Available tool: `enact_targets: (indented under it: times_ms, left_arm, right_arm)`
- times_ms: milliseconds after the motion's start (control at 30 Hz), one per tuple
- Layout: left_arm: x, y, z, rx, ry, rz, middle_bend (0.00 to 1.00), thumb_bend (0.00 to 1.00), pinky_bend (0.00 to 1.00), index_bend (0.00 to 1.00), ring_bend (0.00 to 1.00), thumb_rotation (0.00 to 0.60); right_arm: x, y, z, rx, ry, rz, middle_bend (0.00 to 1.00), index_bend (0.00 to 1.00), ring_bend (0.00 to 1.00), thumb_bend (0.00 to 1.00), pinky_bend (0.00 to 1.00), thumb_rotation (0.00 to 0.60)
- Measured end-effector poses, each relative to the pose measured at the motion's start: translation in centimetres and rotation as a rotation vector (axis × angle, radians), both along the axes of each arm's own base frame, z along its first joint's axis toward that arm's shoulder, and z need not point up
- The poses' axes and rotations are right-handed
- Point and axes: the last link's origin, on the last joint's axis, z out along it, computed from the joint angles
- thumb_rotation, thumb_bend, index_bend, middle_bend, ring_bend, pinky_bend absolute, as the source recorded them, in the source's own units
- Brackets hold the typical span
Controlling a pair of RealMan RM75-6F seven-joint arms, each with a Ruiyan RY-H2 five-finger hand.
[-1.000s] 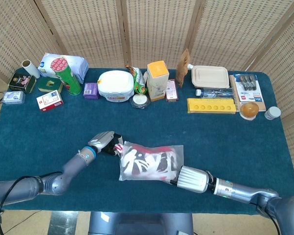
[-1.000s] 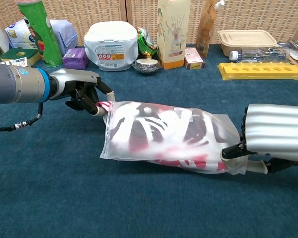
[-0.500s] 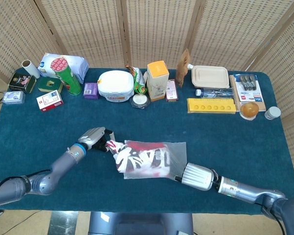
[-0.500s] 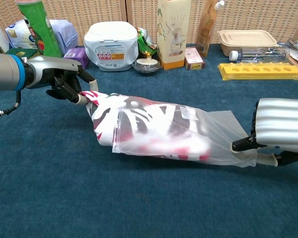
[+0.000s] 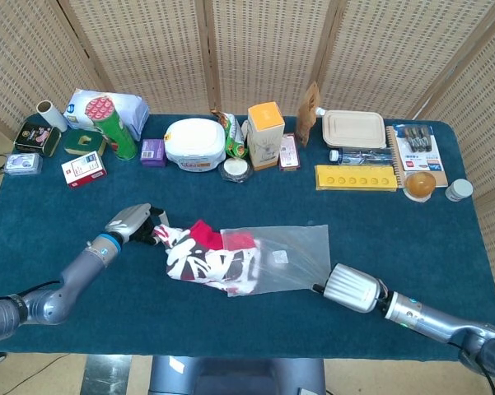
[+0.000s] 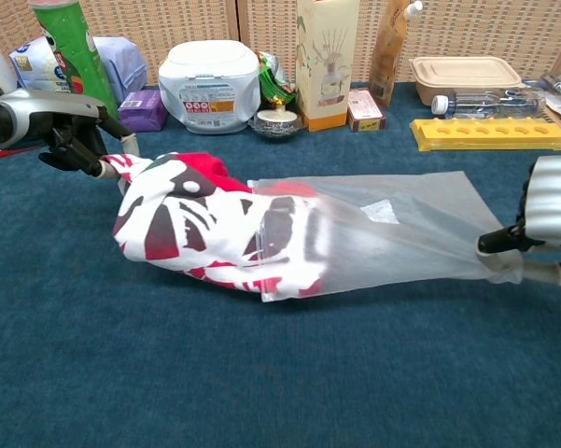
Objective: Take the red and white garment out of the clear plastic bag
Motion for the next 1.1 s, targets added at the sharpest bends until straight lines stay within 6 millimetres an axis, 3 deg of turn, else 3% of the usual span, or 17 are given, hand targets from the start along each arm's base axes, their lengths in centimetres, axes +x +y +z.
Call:
enact_targets:
  times_ms: [200, 367, 467, 533, 600, 700, 800, 900, 967, 1100]
  left_arm:
    - [-1.5, 0.6, 1.0, 0.036, 0.017, 0.027, 1.00, 0.48, 0.94, 0.76, 1.00, 0.600]
    - [-2.0, 0.8, 1.4, 0.050, 0.015, 0.035, 1.00, 0.48, 0.94, 0.76, 1.00, 0.600]
    - [-2.0, 0.8, 1.6, 0.057, 0.009, 0.035, 1.00, 0.42, 0.94, 0.75, 0.99, 0.600]
    - [-2.0, 0.7, 1.6, 0.052, 0.002, 0.036, 0.96, 0.36, 0.89, 0.68, 0.90, 0.600]
    - [-1.9, 0.5, 1.6, 0.046, 0.000, 0.028, 0.83, 0.30, 0.81, 0.54, 0.71, 0.600]
    - [-1.9, 0.2, 1.9, 0.039, -0.002, 0.017, 0.51, 0.22, 0.55, 0.29, 0.38, 0.600]
    - [-2.2, -0.2, 2.4, 0.039, -0.003, 0.012, 0.32, 0.16, 0.37, 0.16, 0.18, 0.596]
    - [-2.4, -0.4, 3.1, 0.053, 0.000, 0.003, 0.21, 0.13, 0.26, 0.12, 0.09, 0.540]
    - [-2.5, -0.6, 3.5, 0.067, 0.002, -0.005, 0.19, 0.12, 0.23, 0.11, 0.07, 0.513]
    - [-2.7, -1.3, 4.7, 0.097, -0.012, -0.004, 0.19, 0.12, 0.21, 0.11, 0.06, 0.497]
  right_arm:
    - [-1.6, 0.0, 2.0, -0.054, 0.021, -0.045, 0.99, 0.79, 1.00, 0.55, 1.00, 0.600]
    - [-2.1, 0.0, 2.5, -0.071, 0.029, -0.063, 0.99, 0.79, 1.00, 0.55, 1.00, 0.600]
    - [-2.4, -0.1, 2.6, -0.080, 0.037, -0.069, 0.98, 0.77, 1.00, 0.54, 1.00, 0.600]
    - [-2.4, -0.1, 2.7, -0.088, 0.042, -0.067, 0.93, 0.71, 1.00, 0.51, 1.00, 0.600]
    - [-2.6, -0.2, 2.9, -0.103, 0.050, -0.070, 0.83, 0.60, 1.00, 0.42, 1.00, 0.600]
    - [-2.8, -0.4, 3.3, -0.128, 0.049, -0.087, 0.67, 0.43, 0.92, 0.26, 0.92, 0.600]
    - [-2.8, -0.5, 3.6, -0.147, 0.032, -0.110, 0.54, 0.31, 0.80, 0.14, 0.83, 0.540]
    - [-2.8, -0.5, 3.9, -0.164, 0.003, -0.137, 0.47, 0.26, 0.71, 0.09, 0.80, 0.424]
    - [-2.7, -0.4, 4.2, -0.175, -0.019, -0.154, 0.43, 0.24, 0.67, 0.08, 0.77, 0.378]
    - [-2.6, -0.3, 4.8, -0.191, -0.061, -0.193, 0.37, 0.21, 0.58, 0.08, 0.71, 0.344]
